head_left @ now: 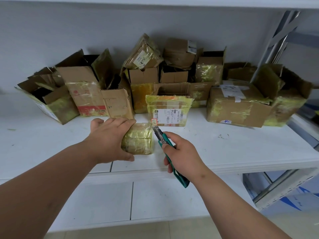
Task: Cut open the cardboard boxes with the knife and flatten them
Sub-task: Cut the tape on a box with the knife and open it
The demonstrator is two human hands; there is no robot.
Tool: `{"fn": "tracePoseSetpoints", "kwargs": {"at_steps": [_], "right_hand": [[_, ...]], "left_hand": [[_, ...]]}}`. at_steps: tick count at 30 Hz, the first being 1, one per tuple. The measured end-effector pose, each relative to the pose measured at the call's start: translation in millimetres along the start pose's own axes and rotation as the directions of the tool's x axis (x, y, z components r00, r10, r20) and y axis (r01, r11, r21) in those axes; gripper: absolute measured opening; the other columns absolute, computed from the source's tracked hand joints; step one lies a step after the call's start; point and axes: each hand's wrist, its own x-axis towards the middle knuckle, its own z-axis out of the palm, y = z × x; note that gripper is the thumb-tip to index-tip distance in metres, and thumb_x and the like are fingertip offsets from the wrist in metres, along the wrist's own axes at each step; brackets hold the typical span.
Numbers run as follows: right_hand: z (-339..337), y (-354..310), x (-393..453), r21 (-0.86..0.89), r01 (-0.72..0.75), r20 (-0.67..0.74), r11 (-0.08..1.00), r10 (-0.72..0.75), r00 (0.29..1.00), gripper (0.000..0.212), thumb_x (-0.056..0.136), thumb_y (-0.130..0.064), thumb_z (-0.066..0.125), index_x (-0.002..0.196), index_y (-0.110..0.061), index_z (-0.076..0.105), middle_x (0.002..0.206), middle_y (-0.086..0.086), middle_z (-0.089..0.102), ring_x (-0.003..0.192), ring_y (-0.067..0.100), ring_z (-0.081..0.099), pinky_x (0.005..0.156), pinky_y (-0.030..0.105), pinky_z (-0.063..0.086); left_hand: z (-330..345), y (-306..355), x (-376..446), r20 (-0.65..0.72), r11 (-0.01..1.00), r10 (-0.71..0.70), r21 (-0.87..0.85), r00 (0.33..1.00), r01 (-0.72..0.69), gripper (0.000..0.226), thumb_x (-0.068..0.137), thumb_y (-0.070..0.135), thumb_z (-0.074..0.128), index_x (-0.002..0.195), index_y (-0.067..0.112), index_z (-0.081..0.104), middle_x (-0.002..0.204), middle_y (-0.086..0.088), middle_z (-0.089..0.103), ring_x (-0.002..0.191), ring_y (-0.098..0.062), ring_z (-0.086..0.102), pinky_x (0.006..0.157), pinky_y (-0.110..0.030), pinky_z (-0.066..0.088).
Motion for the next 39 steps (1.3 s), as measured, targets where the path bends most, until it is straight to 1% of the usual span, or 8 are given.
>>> {"fn": "tracePoseSetpoints", "kwargs": {"at_steps": [8, 14, 20, 24, 29, 33, 35, 39], "right_hand": [[1.9, -5.2, 0.8, 0.289, -0.096, 0.068, 0.953, 0.079, 0.995, 0.033, 0.102, -0.018, 0.050, 0.130, -0.032, 0.061, 0.063, 0.012, 0.064, 0.046, 0.025, 0.054, 0.051, 0.026, 0.048], [5.7, 0.6, 4.3, 0.088, -0.011, 0.021, 0.996, 0.009, 1.000, 0.038, 0.103, -0.021, 0.047, 0.136, -0.036, 0.055, 0.062, 0.008, 0.062, 0.043, 0.018, 0.056, 0.051, 0.024, 0.048], [-4.8, 3.7, 0.1, -0.053, 0.033, 0.082, 0.998, -0.028, 0.996, 0.037, 0.102, -0.022, 0.046, 0.097, -0.058, 0.054, 0.066, 0.007, 0.061, 0.046, 0.018, 0.058, 0.053, 0.026, 0.051], [-9.0, 11.5, -6.7, -0.123, 0.017, 0.137, 0.992, 0.000, 0.991, 0.030, 0.102, -0.024, 0.046, 0.113, -0.048, 0.060, 0.066, 0.006, 0.061, 0.046, 0.016, 0.058, 0.048, 0.020, 0.044], [-13.7, 16.9, -10.7, -0.105, 0.000, 0.193, 0.994, 0.020, 0.981, 0.030, 0.102, -0.023, 0.047, 0.120, -0.042, 0.061, 0.064, 0.006, 0.063, 0.047, 0.018, 0.060, 0.056, 0.028, 0.050], [-15.0, 13.5, -7.6, 0.042, -0.011, 0.046, 0.999, 0.009, 0.999, 0.030, 0.102, -0.019, 0.050, 0.127, -0.032, 0.060, 0.058, 0.006, 0.062, 0.043, 0.020, 0.056, 0.053, 0.028, 0.051], [-13.2, 8.0, -2.8, 0.072, 0.003, -0.014, 0.997, -0.002, 1.000, 0.029, 0.102, -0.019, 0.050, 0.123, -0.035, 0.060, 0.058, 0.008, 0.062, 0.043, 0.021, 0.056, 0.052, 0.027, 0.051], [-5.0, 0.2, 2.5, 0.040, 0.003, 0.010, 0.999, -0.004, 1.000, 0.029, 0.102, -0.022, 0.048, 0.120, -0.043, 0.057, 0.065, 0.010, 0.064, 0.044, 0.018, 0.057, 0.047, 0.021, 0.047]], "left_hand": [[0.9, -1.7, 3.2, 0.005, 0.999, 0.000, -0.038, 1.000, 0.001, 0.110, 0.056, 0.077, 0.071, 0.147, 0.043, 0.020, 0.149, 0.021, 0.031, 0.137, -0.007, 0.027, 0.111, -0.044, 0.013], [-0.2, -4.1, 5.8, 0.036, 0.998, 0.012, -0.066, 0.999, -0.010, 0.110, 0.058, 0.073, 0.073, 0.148, 0.043, 0.018, 0.150, 0.021, 0.029, 0.138, -0.007, 0.024, 0.112, -0.043, 0.011], [-0.7, -8.2, 12.4, 0.065, 0.997, 0.024, -0.071, 0.998, -0.019, 0.113, 0.059, 0.077, 0.070, 0.150, 0.044, 0.013, 0.153, 0.022, 0.025, 0.140, -0.008, 0.022, 0.110, -0.041, 0.009], [-1.4, -8.7, 13.9, 0.079, 0.997, 0.022, -0.070, 0.997, -0.016, 0.113, 0.061, 0.076, 0.070, 0.151, 0.044, 0.011, 0.155, 0.021, 0.023, 0.142, -0.008, 0.019, 0.109, -0.040, 0.008], [0.3, -9.3, 12.2, 0.059, 0.997, 0.030, -0.074, 0.998, -0.025, 0.113, 0.060, 0.077, 0.070, 0.151, 0.045, 0.012, 0.154, 0.022, 0.023, 0.142, -0.007, 0.019, 0.107, -0.038, 0.008], [2.2, -10.2, 10.8, 0.033, 0.995, 0.016, -0.094, 0.999, -0.013, 0.110, 0.059, 0.076, 0.071, 0.150, 0.047, 0.016, 0.153, 0.024, 0.026, 0.141, -0.005, 0.020, 0.108, -0.038, 0.008], [3.7, -10.7, 9.2, 0.015, 0.994, 0.015, -0.110, 1.000, -0.013, 0.108, 0.058, 0.075, 0.072, 0.148, 0.046, 0.020, 0.151, 0.024, 0.028, 0.140, -0.005, 0.022, 0.108, -0.038, 0.008], [3.3, -9.4, 7.6, -0.002, 0.992, 0.010, -0.123, 1.000, -0.011, 0.105, 0.059, 0.073, 0.073, 0.148, 0.046, 0.024, 0.150, 0.025, 0.031, 0.139, -0.005, 0.024, 0.108, -0.039, 0.009]]}}
